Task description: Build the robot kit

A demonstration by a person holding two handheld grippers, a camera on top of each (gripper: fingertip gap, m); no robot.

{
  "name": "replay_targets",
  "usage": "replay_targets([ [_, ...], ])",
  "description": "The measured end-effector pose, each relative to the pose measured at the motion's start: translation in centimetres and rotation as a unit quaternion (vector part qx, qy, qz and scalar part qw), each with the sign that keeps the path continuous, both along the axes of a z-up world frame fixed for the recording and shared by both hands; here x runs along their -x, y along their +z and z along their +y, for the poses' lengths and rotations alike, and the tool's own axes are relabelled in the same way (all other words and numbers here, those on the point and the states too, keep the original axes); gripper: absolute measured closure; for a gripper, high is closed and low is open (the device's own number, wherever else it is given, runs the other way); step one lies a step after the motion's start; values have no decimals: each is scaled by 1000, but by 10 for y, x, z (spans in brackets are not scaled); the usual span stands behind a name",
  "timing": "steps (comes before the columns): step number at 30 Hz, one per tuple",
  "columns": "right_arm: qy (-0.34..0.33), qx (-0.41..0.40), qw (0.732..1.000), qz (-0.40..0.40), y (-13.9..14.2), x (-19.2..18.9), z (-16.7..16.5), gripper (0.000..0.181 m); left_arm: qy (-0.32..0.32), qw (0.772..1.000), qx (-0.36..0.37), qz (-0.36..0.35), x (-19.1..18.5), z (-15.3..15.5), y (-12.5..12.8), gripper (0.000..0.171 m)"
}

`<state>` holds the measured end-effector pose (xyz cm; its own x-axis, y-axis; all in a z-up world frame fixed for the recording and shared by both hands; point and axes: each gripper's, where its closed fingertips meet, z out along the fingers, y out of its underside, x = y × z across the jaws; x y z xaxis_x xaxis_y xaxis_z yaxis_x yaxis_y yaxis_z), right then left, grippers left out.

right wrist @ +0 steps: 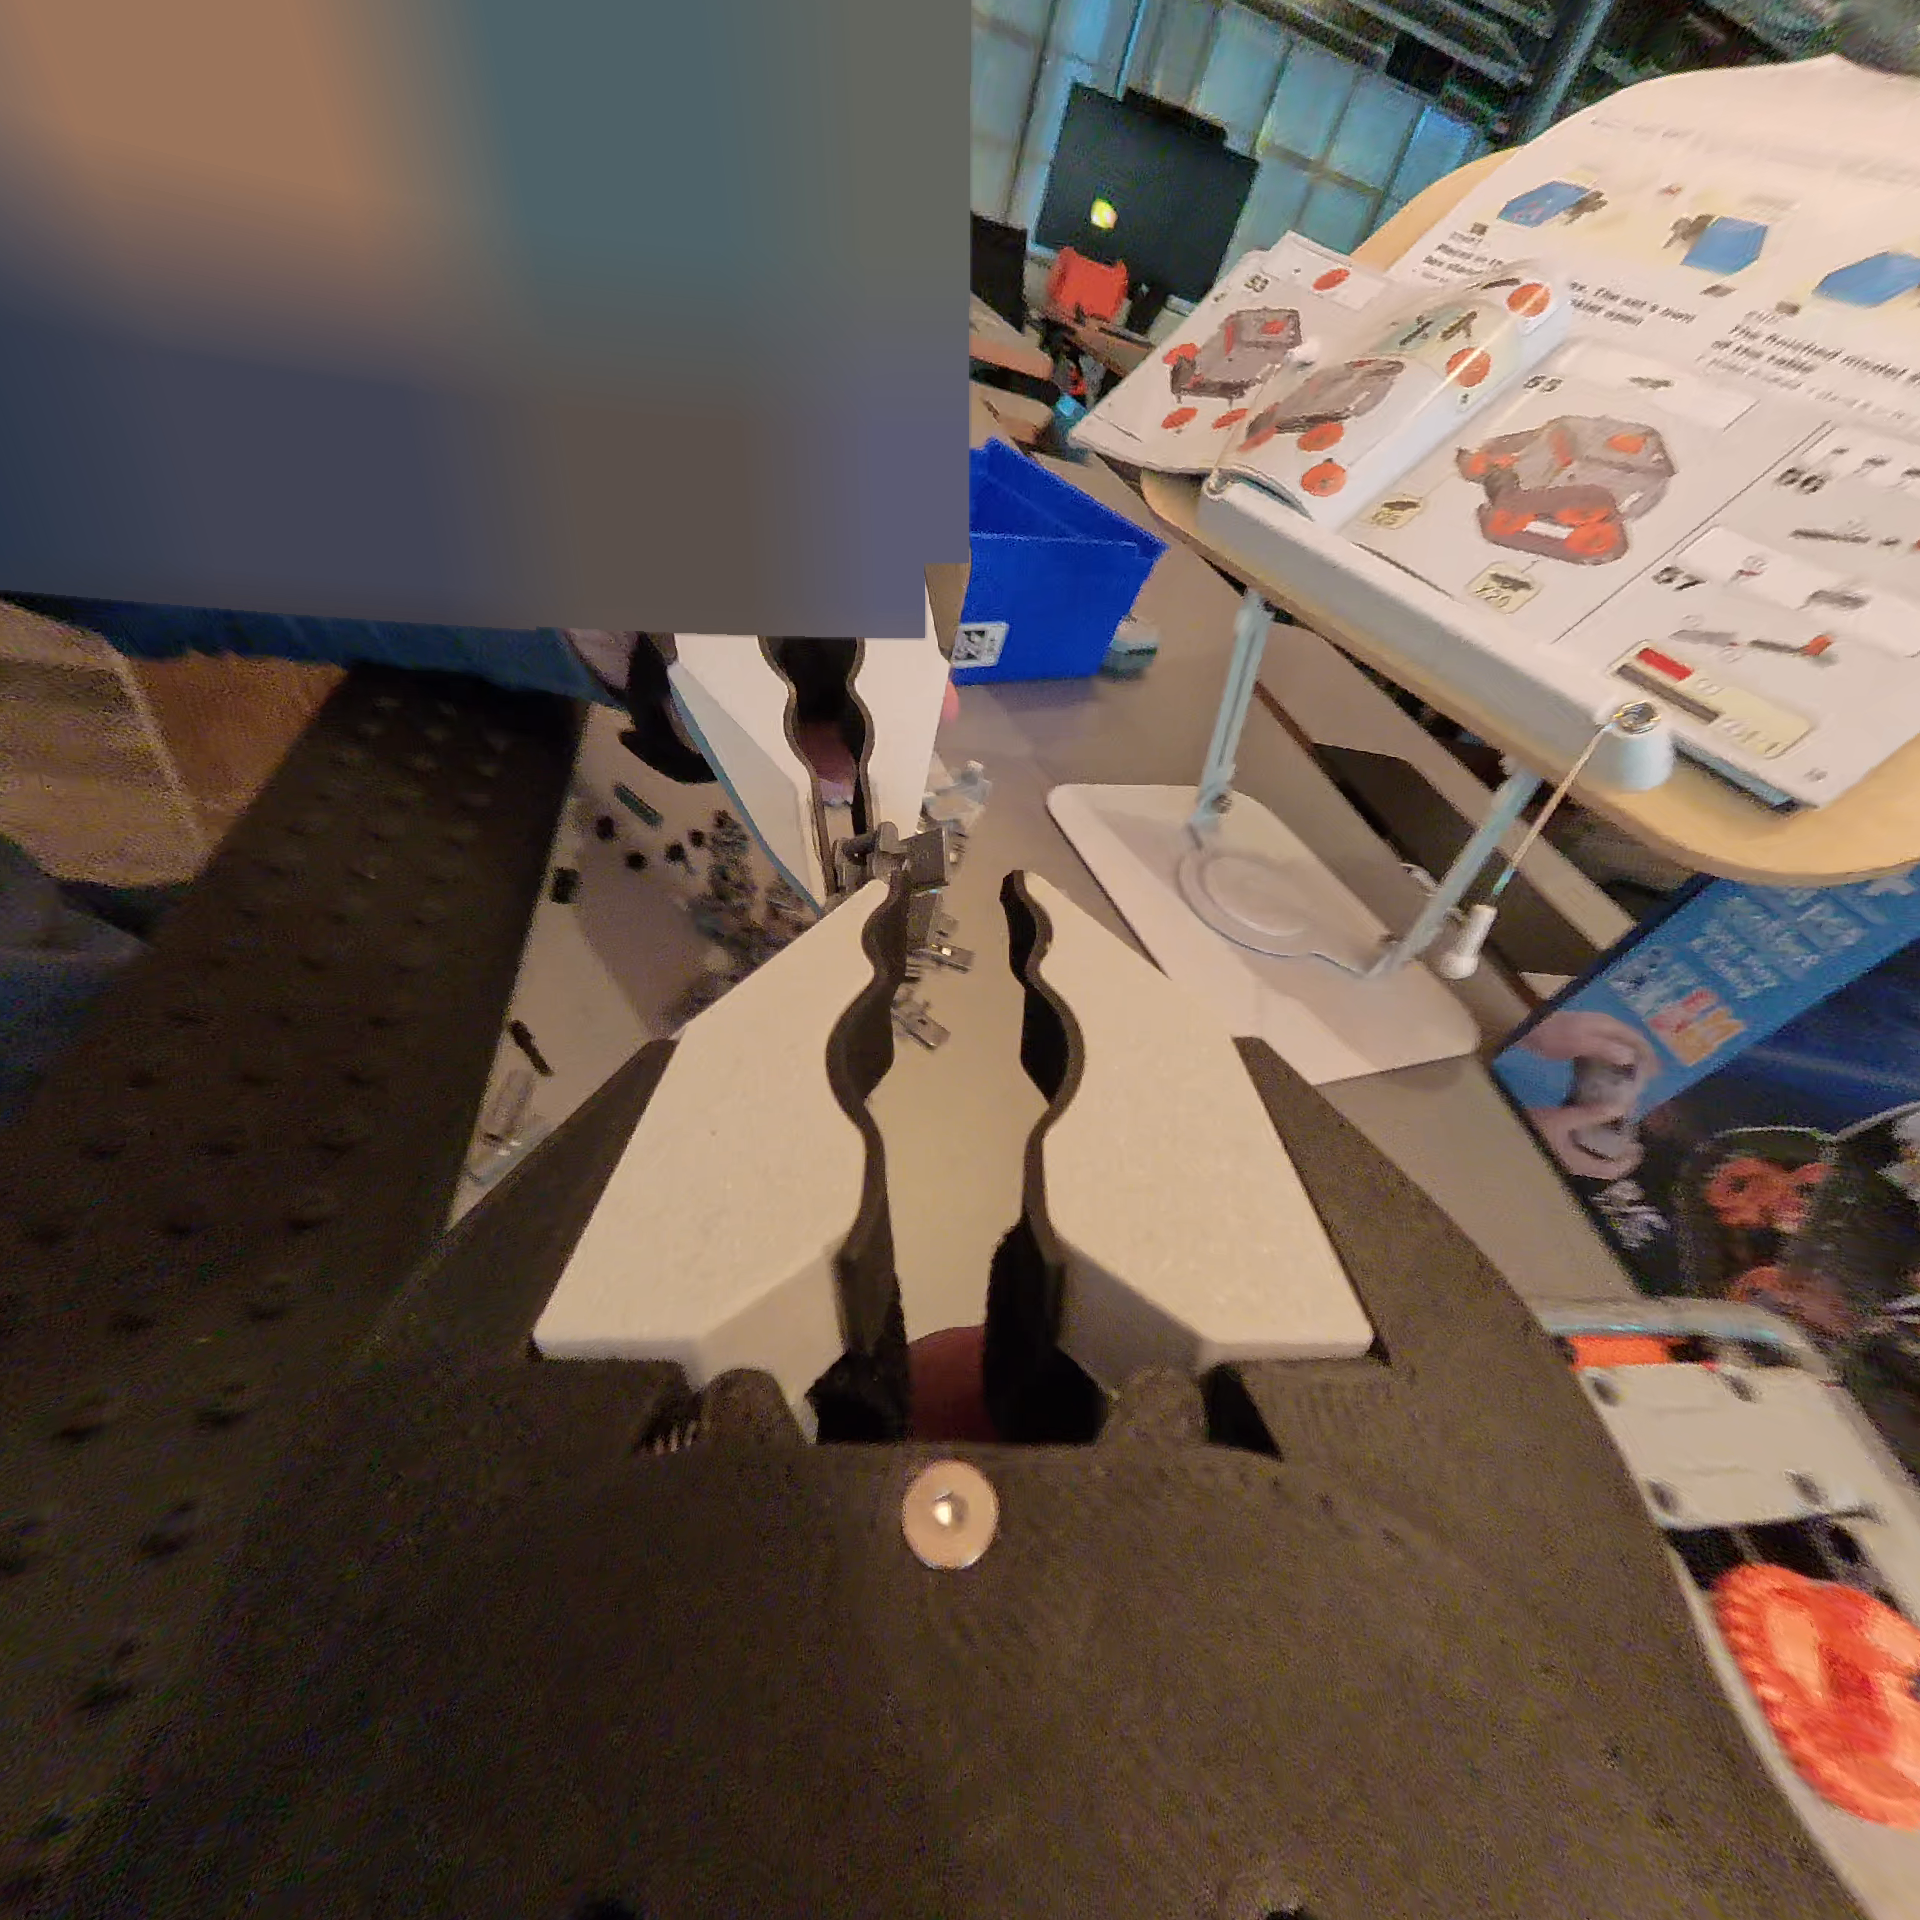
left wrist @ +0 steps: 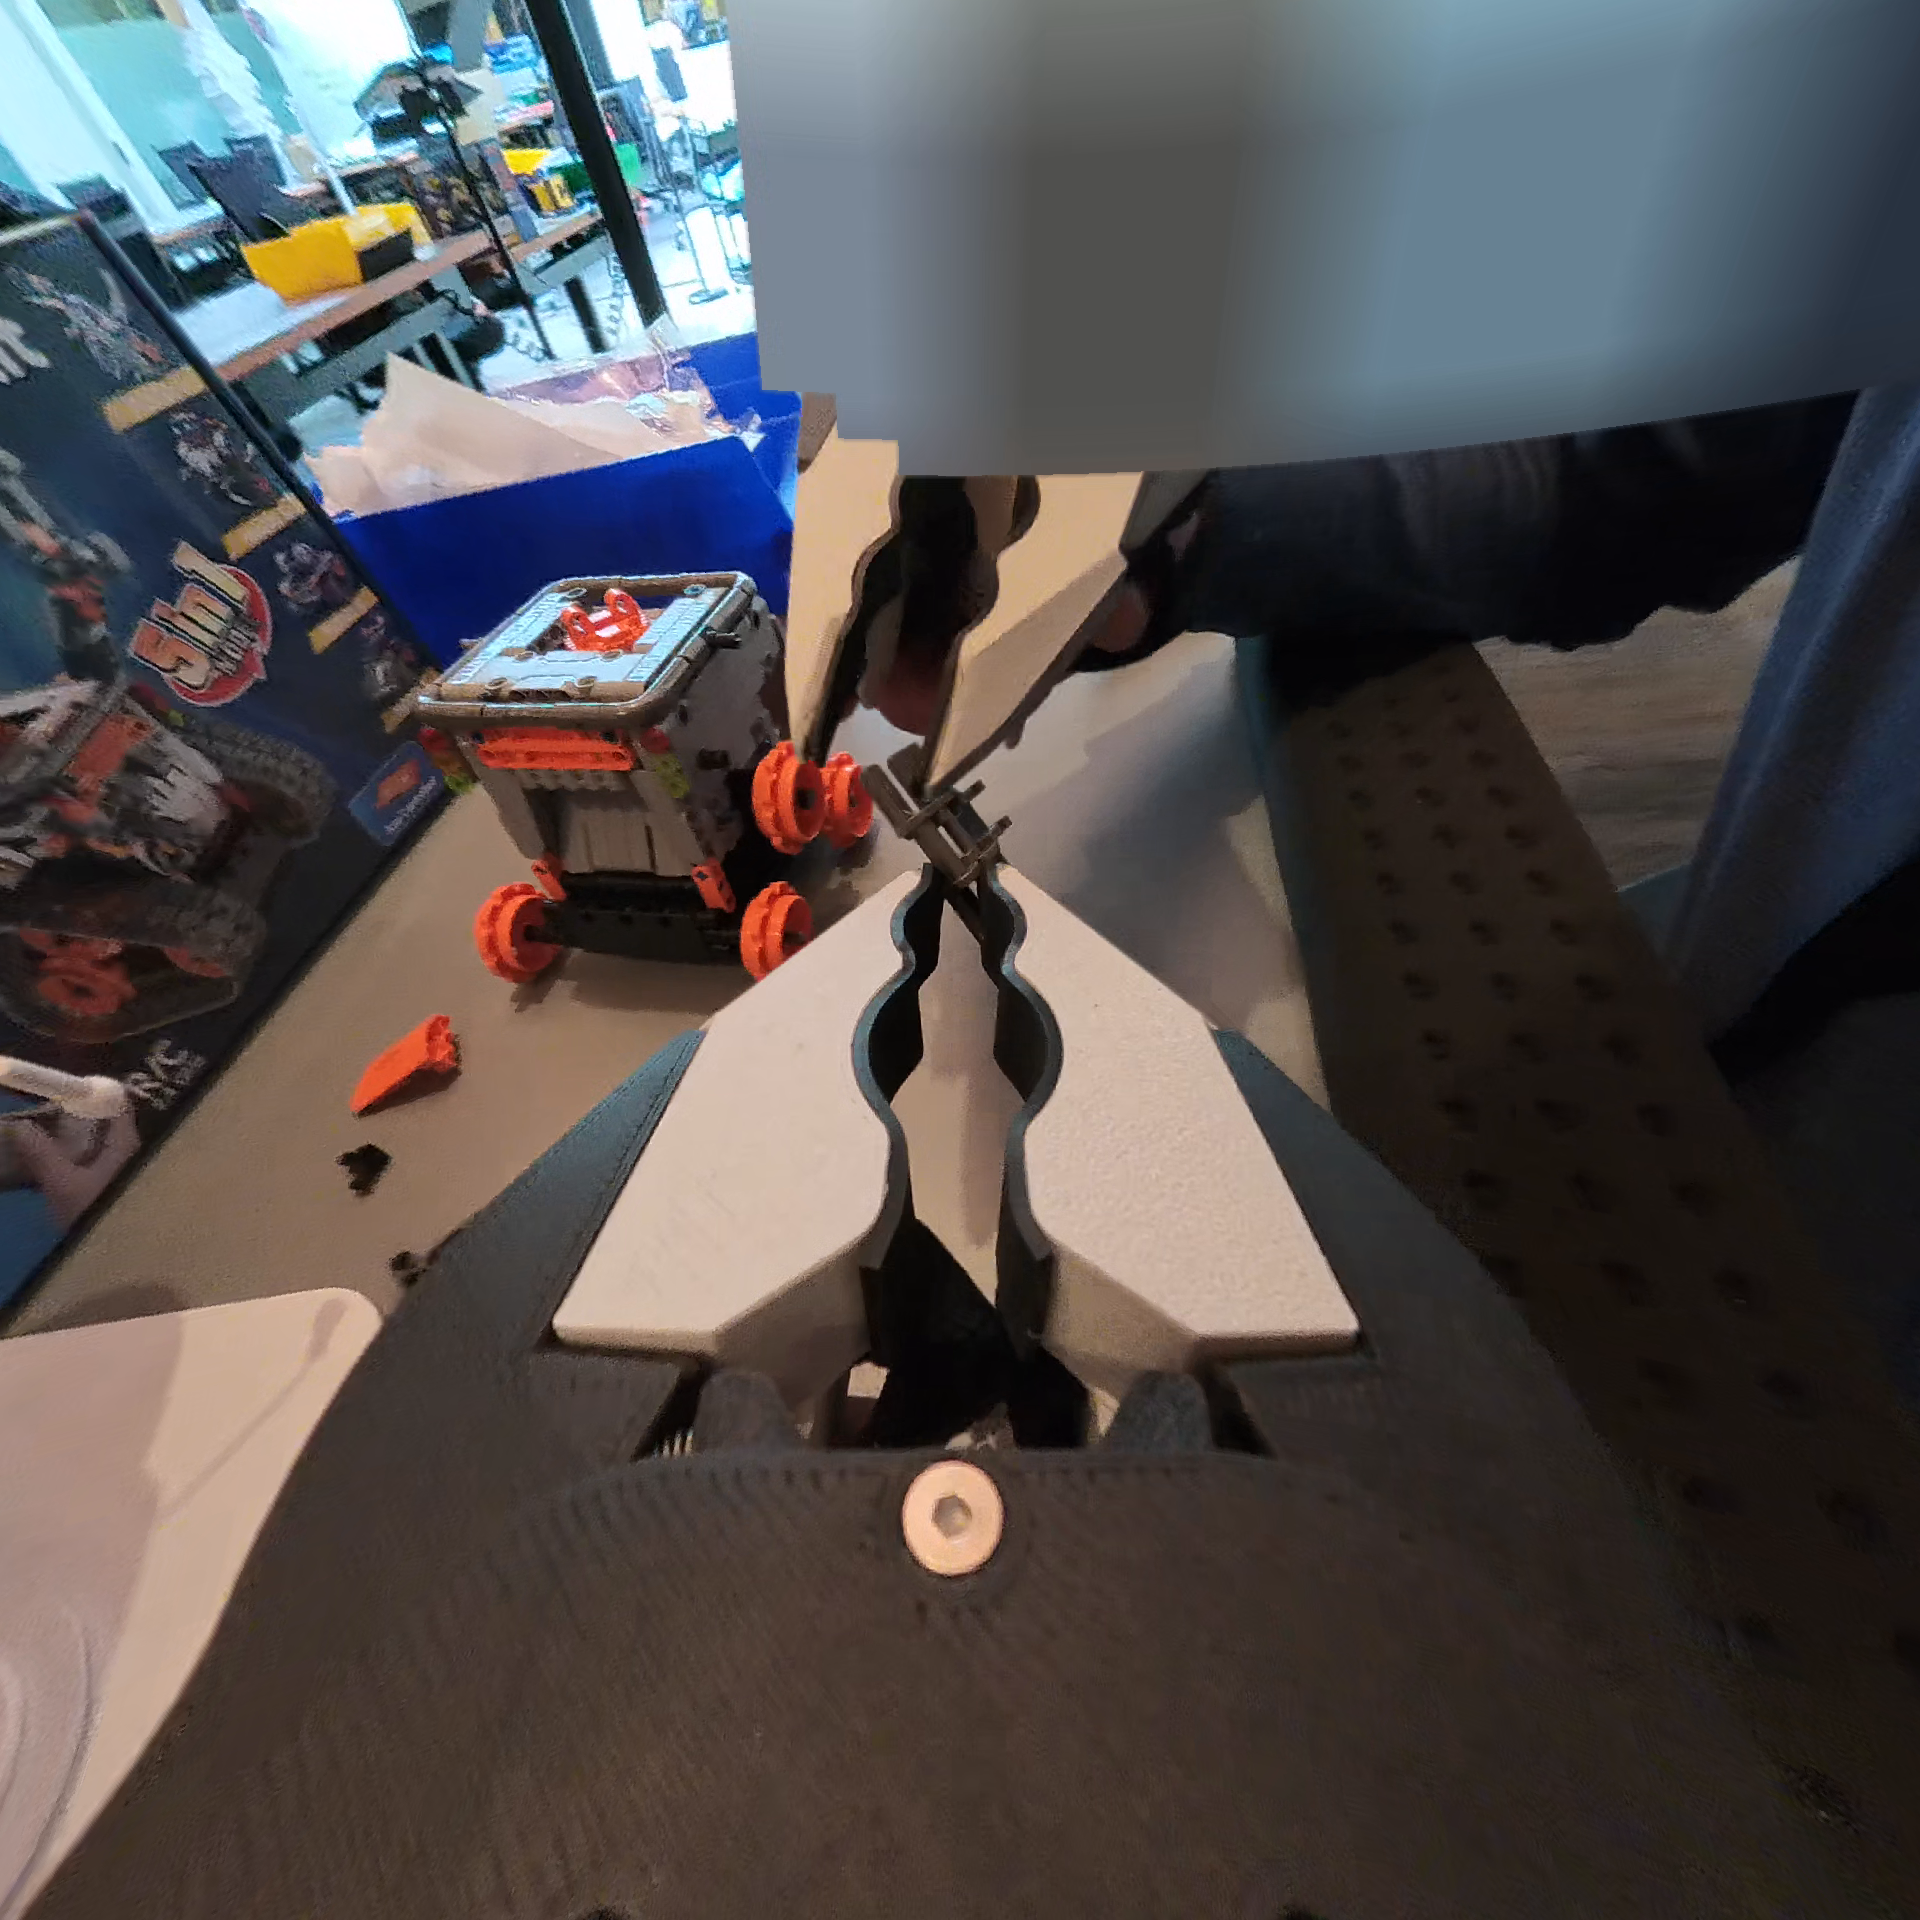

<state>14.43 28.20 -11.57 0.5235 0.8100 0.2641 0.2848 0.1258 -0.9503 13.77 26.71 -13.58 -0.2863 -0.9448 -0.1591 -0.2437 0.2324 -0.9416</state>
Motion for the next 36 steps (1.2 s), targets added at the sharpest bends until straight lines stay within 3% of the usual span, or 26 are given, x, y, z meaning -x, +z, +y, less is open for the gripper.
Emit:
replay_targets([
  [6, 71, 88, 991, 65, -1, 6, -13, 176, -22, 999, -24, -14, 0, -9, 2, 165],
  [11, 115, 120, 980, 105, 5, 5, -22, 169, -26, 999, -36, -31, 1, -12, 7, 165],
  [16, 136, 110, 979, 102, 6, 11, -29, 159, -32, 998, -33, -43, 3, -14, 12, 165],
  [23, 136, 93, 982, 93, 2, 16, -30, 170, -39, 998, -34, -45, 1, -20, 12, 165],
  [32, 163, 83, 977, 106, 8, 18, -38, 174, -69, 996, 24, -58, 2, -29, 15, 165],
  [36, 163, 89, 977, 103, 9, 19, -39, 174, -63, 996, 6, -62, 2, -30, 16, 165],
])
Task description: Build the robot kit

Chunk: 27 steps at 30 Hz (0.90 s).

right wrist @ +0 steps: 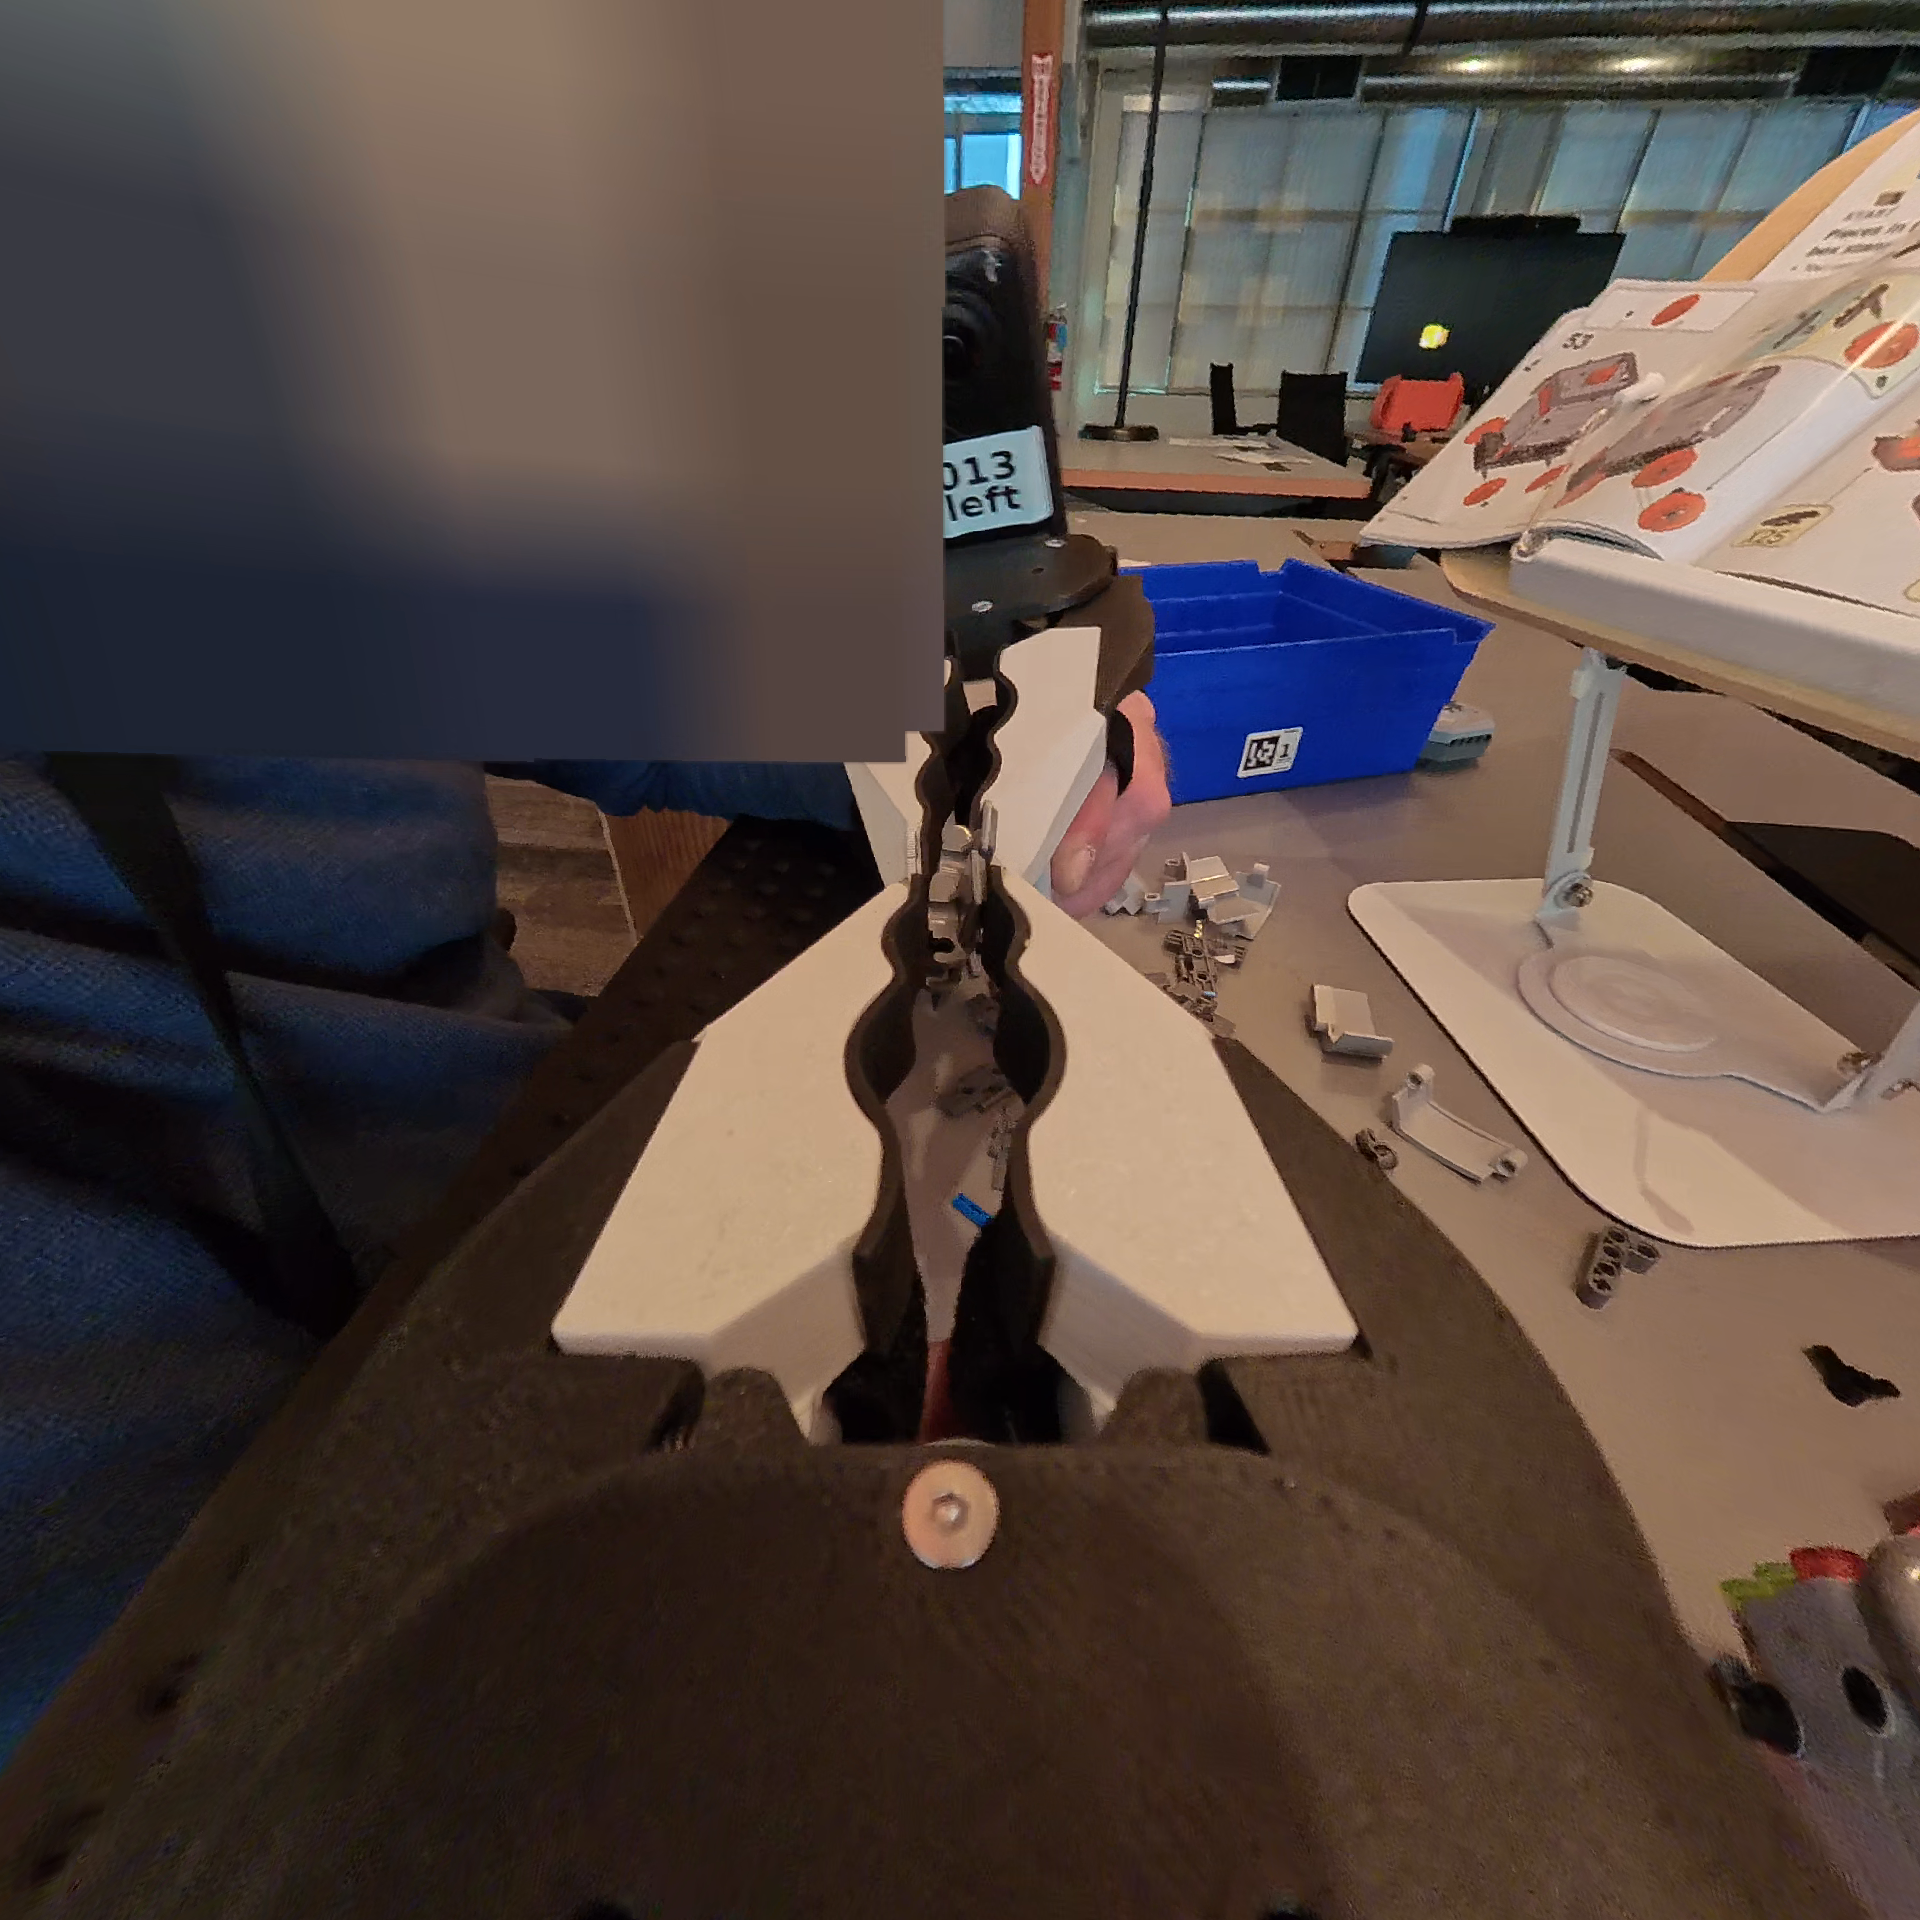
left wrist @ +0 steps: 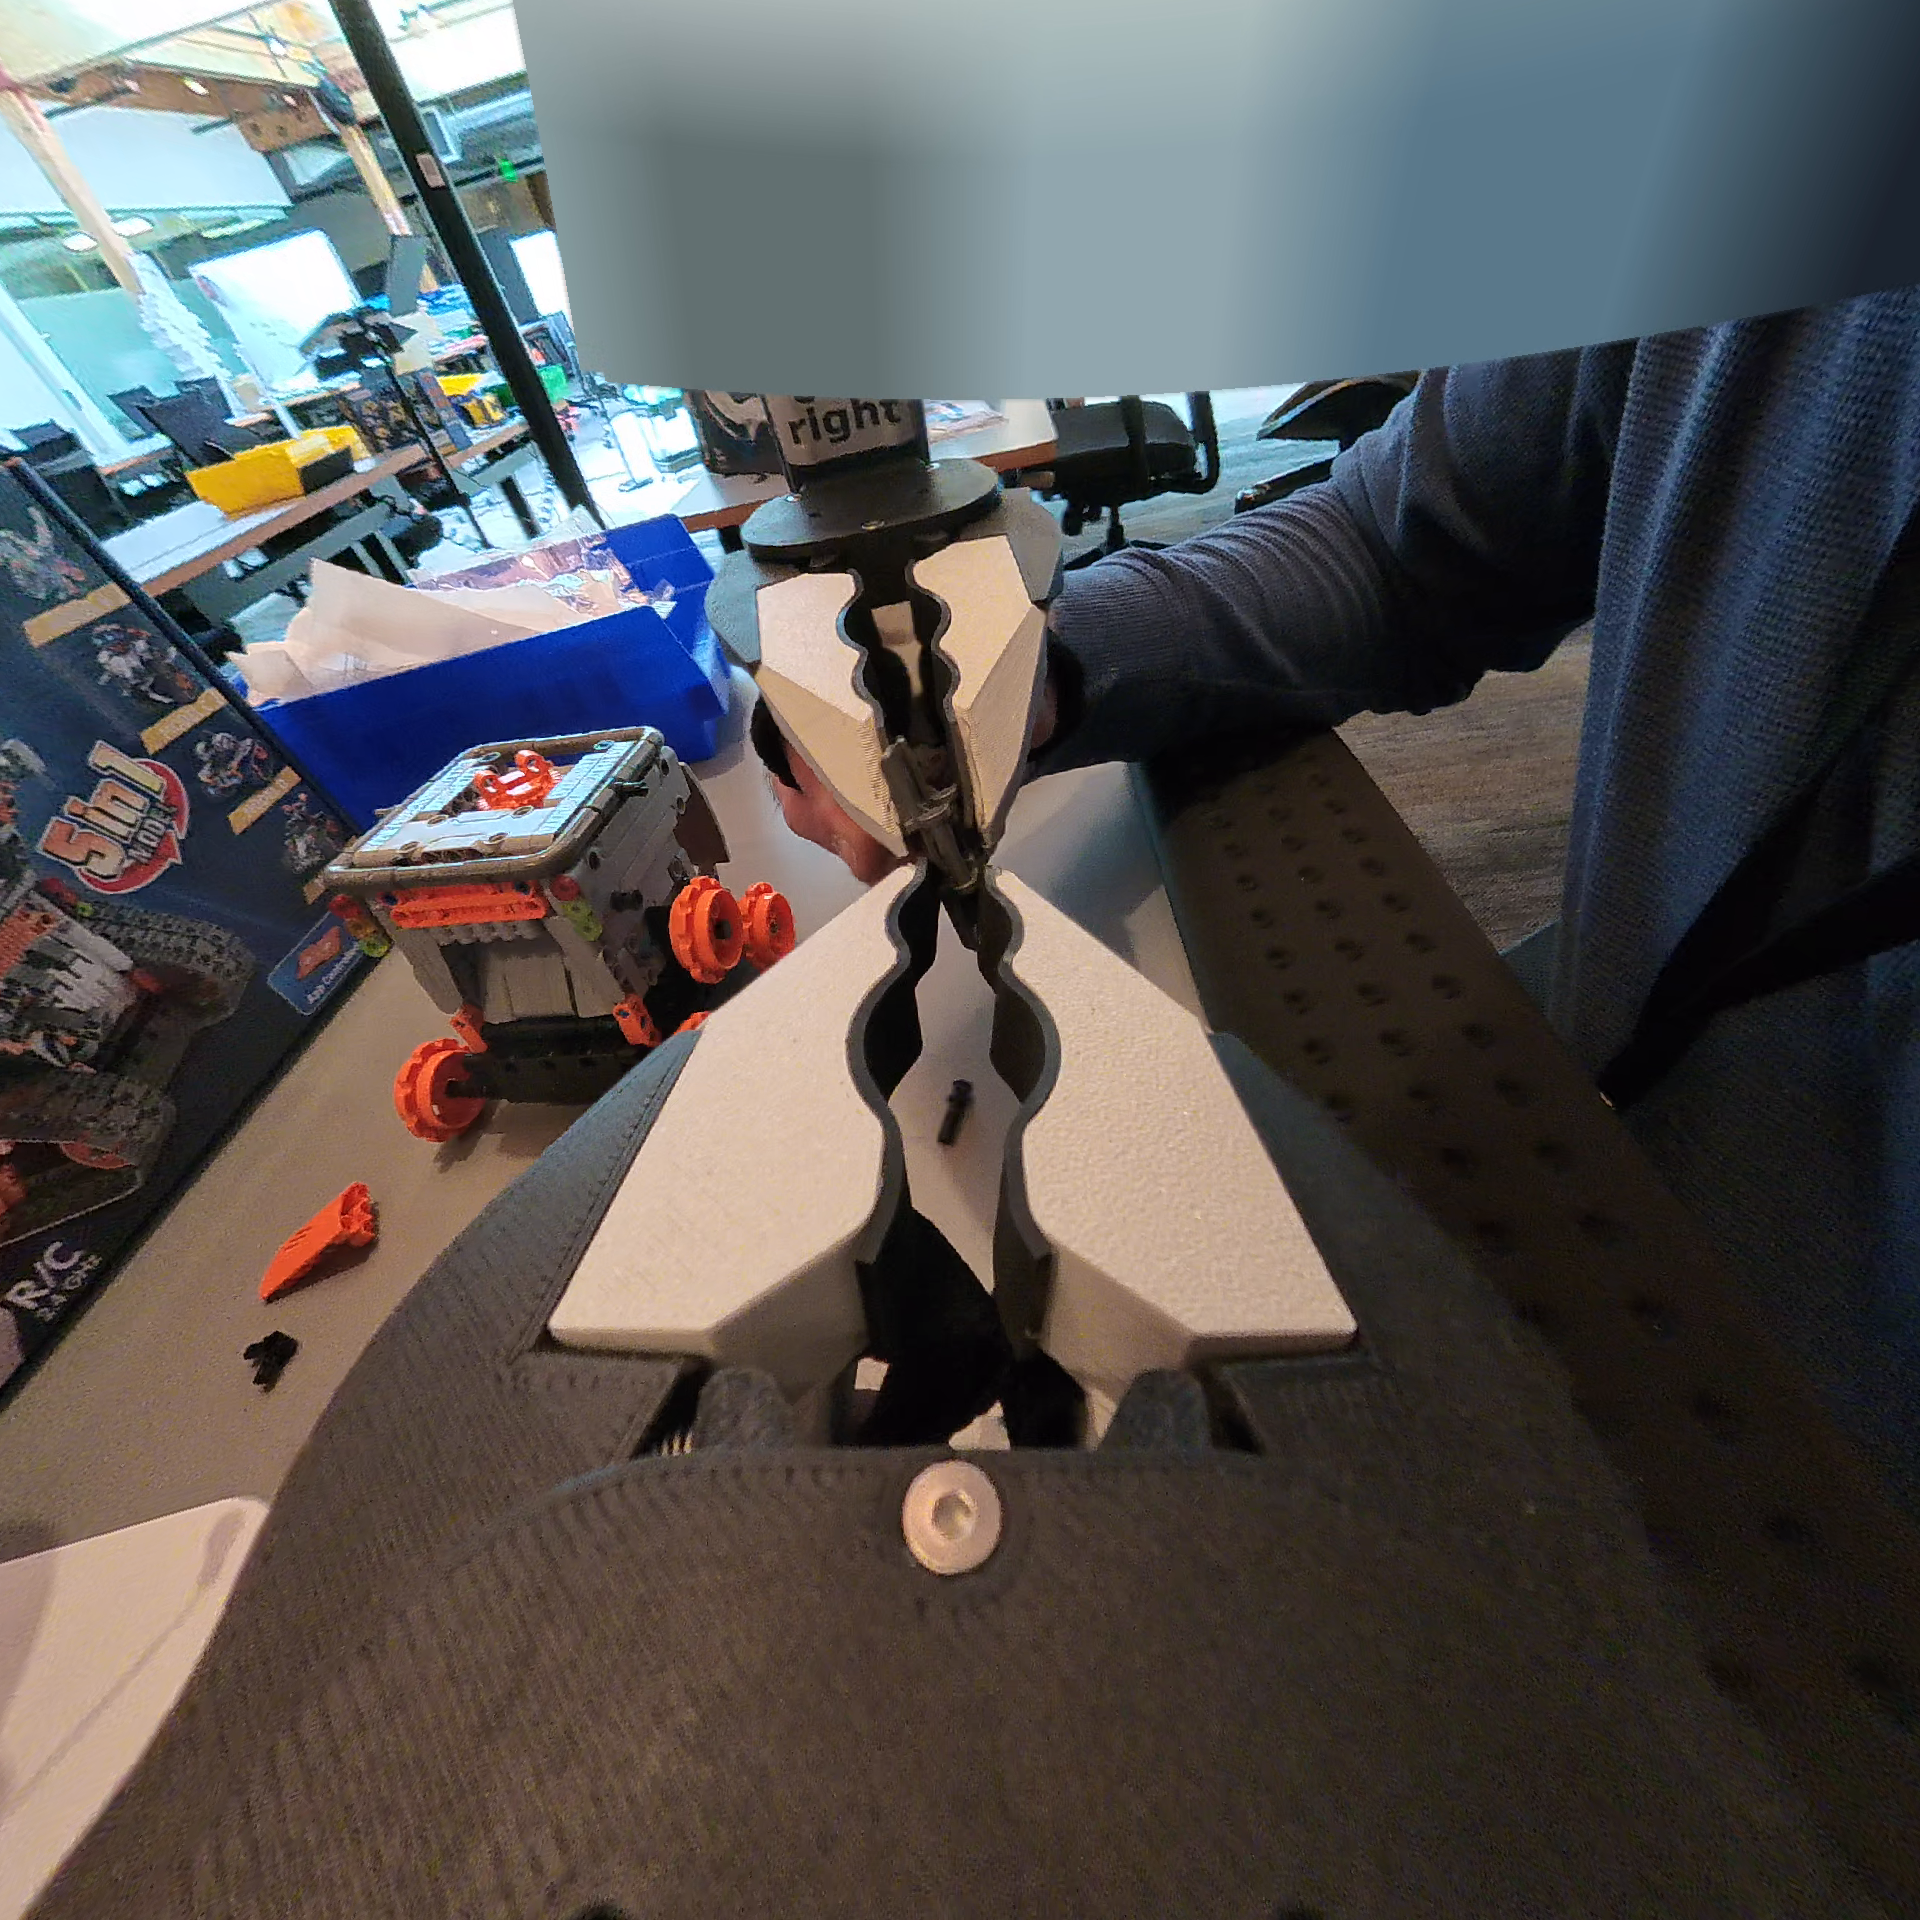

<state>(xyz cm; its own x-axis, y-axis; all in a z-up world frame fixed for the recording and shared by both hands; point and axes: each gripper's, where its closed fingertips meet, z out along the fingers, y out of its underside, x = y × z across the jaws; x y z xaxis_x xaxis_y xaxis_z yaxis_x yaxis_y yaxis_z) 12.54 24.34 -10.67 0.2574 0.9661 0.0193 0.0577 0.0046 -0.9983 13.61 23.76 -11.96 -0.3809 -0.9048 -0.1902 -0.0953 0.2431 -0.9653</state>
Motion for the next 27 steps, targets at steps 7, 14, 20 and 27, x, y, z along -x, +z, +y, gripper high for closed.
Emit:
replay_targets([
  [7, -13, 11, 999, 44, 11, -4, 5, 175, 38, 999, -15, -26, -3, 6, 12, 164],
  [14, -15, 34, 995, 95, 19, -10, 12, 174, 71, 997, -24, -32, -9, 13, 18, 161],
  [20, -13, 43, 992, 114, 21, -11, 14, 175, 101, 994, -36, -28, -16, 16, 16, 163],
  [27, -34, 27, 994, 103, 21, -13, 17, 173, 102, 994, -11, -22, -16, 20, 17, 166],
])
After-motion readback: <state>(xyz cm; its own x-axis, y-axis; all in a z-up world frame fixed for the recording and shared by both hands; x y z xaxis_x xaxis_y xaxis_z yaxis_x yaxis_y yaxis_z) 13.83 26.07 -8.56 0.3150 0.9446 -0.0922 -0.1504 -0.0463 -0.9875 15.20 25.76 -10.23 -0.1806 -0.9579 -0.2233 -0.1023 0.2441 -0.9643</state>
